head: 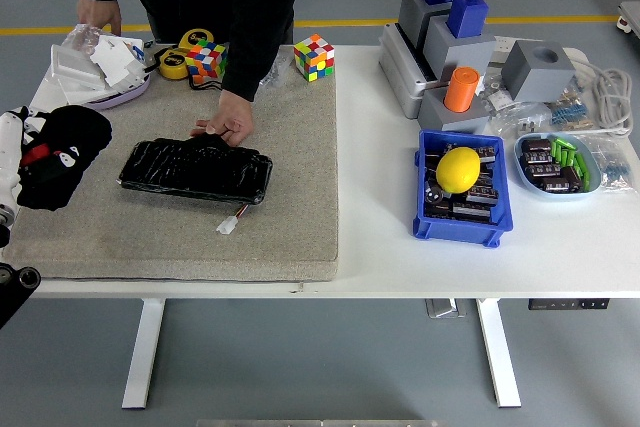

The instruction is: Pick the rag up,wipe the panel,place it on the desk

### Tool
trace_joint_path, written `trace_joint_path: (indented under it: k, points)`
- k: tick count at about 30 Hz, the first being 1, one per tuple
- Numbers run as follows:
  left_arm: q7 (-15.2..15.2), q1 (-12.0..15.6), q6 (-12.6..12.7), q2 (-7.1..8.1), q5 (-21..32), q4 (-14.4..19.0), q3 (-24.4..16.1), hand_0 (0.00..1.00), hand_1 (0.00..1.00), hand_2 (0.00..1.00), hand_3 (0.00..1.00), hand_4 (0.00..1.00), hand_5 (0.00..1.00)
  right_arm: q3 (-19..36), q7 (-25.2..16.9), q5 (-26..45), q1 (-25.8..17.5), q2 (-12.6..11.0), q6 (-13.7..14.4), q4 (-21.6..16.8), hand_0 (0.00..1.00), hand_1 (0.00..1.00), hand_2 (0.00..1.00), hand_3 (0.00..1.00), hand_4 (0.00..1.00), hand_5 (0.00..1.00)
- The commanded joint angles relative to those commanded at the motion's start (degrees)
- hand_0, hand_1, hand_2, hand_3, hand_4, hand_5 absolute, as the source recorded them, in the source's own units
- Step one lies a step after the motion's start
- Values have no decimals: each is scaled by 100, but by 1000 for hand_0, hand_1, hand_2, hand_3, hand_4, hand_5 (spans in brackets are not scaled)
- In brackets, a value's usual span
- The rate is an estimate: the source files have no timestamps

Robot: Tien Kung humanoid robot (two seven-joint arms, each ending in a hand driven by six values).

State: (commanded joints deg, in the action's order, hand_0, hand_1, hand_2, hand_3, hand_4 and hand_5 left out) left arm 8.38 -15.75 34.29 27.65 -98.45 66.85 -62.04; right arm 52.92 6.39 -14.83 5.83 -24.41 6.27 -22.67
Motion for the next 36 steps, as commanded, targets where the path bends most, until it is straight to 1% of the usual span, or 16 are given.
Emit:
trace_joint_path:
  k: [6,13,21,28,36]
  points:
    - [6,-107,16,-164,51,-49,145,165,84,218,634,575,108,-5,-17,11,15,9,-1,4,724,628,675,614,998,607]
    - [-10,-172,25,-285,135,-107,272,164,84,218,637,575,103,-6,-3,25,11,-17,-19,24,724,627,675,614,998,606]
    - [-29,-211,15,-276,242,-216,502,163,83,217,640,576,100,-4,-18,25,19,-8,-16,21,725,626,674,614,998,607]
    - [17,-284,-7,-311,247,-192,691,164,83,218,640,576,99,-22,-19,33,31,-24,-18,22,724,626,675,615,998,608]
    - [36,-397,-19,-313,253,-134,907,164,84,218,642,577,99,-37,-16,48,30,-27,-34,28,724,627,675,616,998,607]
